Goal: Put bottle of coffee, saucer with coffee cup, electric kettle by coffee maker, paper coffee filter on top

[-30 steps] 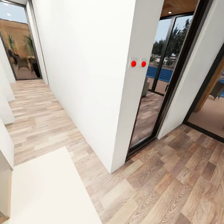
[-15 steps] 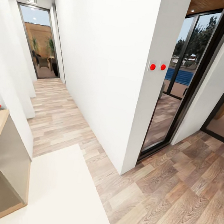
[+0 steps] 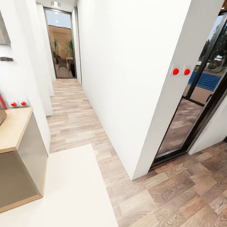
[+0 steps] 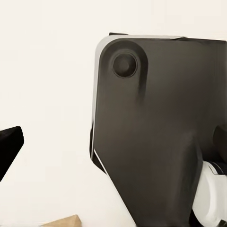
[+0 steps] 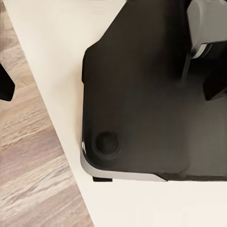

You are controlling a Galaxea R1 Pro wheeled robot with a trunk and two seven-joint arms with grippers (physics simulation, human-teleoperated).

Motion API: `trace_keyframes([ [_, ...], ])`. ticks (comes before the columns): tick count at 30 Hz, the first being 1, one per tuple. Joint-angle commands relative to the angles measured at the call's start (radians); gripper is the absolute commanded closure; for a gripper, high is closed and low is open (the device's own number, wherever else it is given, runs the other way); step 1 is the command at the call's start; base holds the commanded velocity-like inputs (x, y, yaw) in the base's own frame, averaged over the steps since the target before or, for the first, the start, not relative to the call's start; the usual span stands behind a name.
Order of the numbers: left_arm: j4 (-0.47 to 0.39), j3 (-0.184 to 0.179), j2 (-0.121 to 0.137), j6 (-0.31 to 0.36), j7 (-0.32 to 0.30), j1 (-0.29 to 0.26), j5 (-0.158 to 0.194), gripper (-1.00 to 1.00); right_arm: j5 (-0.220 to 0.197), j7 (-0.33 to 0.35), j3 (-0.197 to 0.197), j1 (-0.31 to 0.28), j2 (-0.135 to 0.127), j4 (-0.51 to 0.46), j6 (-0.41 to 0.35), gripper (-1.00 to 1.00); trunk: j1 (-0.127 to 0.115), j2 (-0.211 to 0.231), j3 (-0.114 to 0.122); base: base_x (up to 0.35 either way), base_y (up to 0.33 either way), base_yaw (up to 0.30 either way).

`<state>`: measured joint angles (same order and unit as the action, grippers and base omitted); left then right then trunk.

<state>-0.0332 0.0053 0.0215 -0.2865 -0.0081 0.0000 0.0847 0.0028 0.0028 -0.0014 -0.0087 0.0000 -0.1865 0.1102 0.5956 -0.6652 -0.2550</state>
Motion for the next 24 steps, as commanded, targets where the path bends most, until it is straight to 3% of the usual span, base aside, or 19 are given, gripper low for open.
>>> trace_keyframes([
  [1,-0.001,-0.001,0.000,-0.002,-0.001,0.000,0.008,-1.00,0.000,0.000,0.000,-0.001,0.000,0.001,0.003,-1.00,-0.004,0.006,0.001,0.000,0.000,0.271],
  [11,-0.001,0.000,-0.001,-0.002,-0.001,0.000,0.008,-1.00,-0.001,0.000,-0.001,-0.001,0.000,0.000,0.003,-1.00,-0.042,0.076,0.029,0.000,0.000,0.271],
  [24,-0.001,0.000,-0.002,-0.002,-0.001,0.000,0.008,-1.00,0.000,0.000,0.000,-0.001,0.000,0.000,0.003,-1.00,-0.092,0.167,0.070,0.000,0.000,0.089],
])
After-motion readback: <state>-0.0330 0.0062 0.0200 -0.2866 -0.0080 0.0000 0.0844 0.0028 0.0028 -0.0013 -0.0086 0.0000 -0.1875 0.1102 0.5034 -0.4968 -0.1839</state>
